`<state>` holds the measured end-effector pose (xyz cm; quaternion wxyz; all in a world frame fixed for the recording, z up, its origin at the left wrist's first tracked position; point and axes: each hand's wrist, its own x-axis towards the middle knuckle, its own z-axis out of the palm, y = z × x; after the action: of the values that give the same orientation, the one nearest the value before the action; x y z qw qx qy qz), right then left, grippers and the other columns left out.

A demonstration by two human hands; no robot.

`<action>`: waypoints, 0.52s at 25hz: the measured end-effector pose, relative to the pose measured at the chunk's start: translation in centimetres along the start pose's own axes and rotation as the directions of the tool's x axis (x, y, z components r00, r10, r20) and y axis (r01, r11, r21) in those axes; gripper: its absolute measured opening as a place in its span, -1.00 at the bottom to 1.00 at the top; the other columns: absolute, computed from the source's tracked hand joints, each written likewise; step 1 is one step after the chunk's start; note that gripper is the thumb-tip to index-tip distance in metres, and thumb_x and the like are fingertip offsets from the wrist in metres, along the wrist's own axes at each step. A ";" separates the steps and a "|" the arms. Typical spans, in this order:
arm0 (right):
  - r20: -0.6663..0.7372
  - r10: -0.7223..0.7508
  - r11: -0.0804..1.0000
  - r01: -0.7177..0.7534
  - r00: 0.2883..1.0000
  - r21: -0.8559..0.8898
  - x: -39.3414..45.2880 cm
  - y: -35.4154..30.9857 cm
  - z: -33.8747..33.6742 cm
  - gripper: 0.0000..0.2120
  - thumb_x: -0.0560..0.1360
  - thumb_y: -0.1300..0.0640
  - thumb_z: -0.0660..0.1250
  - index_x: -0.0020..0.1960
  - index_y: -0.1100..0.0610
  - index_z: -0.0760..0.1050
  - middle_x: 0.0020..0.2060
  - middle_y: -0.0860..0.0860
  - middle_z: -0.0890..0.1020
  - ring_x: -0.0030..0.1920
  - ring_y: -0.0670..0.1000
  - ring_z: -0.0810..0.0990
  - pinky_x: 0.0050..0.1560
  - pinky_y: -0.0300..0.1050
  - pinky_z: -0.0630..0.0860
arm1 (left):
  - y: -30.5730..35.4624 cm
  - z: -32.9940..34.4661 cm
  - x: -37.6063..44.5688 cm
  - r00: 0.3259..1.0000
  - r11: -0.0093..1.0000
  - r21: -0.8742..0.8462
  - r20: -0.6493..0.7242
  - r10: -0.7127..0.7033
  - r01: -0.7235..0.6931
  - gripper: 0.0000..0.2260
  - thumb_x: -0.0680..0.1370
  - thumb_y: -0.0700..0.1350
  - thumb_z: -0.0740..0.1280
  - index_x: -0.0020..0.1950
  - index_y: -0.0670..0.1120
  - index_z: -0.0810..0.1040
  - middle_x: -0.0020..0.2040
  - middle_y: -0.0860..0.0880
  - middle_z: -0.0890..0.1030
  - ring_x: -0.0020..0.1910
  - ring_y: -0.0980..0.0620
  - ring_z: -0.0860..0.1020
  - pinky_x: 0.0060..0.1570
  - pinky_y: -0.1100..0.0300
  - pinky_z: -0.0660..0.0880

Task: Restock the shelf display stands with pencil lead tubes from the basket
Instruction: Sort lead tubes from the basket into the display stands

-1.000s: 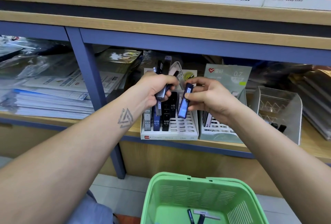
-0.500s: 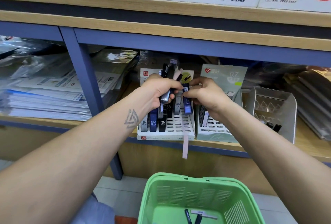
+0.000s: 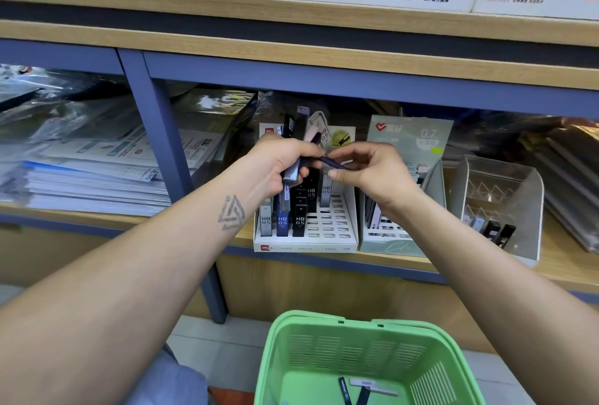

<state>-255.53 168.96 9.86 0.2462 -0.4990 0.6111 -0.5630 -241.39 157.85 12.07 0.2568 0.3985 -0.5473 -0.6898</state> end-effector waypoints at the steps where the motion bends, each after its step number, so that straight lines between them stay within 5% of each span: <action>1: 0.005 0.017 1.000 -0.017 1.000 0.012 0.0 0.1 0.0 -0.67 0.35 0.39 0.57 -0.02 0.03 0.67 -0.13 -0.01 0.73 -0.16 -0.09 0.67 -0.05 -0.23 0.60 | 0.0 -0.1 -0.1 0.999 0.999 0.025 -0.031 0.023 -0.022 -0.90 0.47 -0.28 0.49 -0.07 -0.26 0.62 -0.36 -0.14 0.64 -0.59 0.10 0.42 -0.60 0.33 0.36; 8: -0.109 0.319 0.864 -0.241 0.942 0.442 0.2 -0.2 -0.8 -0.79 0.53 0.49 0.32 0.15 0.37 0.53 -0.08 0.24 0.61 -0.13 0.12 0.69 -0.08 -0.21 0.66 | 0.3 -1.2 -0.3 0.973 0.986 0.119 -0.189 0.135 -0.114 -0.75 0.33 -0.39 0.53 -0.04 -0.30 0.58 -0.17 -0.30 0.69 -0.56 0.03 0.43 -0.55 0.27 0.39; 13: -0.231 0.246 0.919 -0.150 0.941 0.366 0.4 -0.7 -0.9 -0.78 0.54 0.47 0.34 0.15 0.31 0.52 -0.03 0.25 0.66 -0.15 0.12 0.71 -0.06 -0.20 0.65 | 0.6 -1.2 -0.8 0.991 0.995 0.089 -0.126 0.052 -0.041 -0.85 0.44 -0.36 0.46 -0.02 -0.30 0.57 -0.27 -0.23 0.70 -0.60 0.07 0.42 -0.60 0.31 0.35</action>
<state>-256.19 169.04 10.86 0.2990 -0.3011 0.5795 -0.6958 -240.05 157.65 12.74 0.2900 0.4395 -0.5680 -0.6325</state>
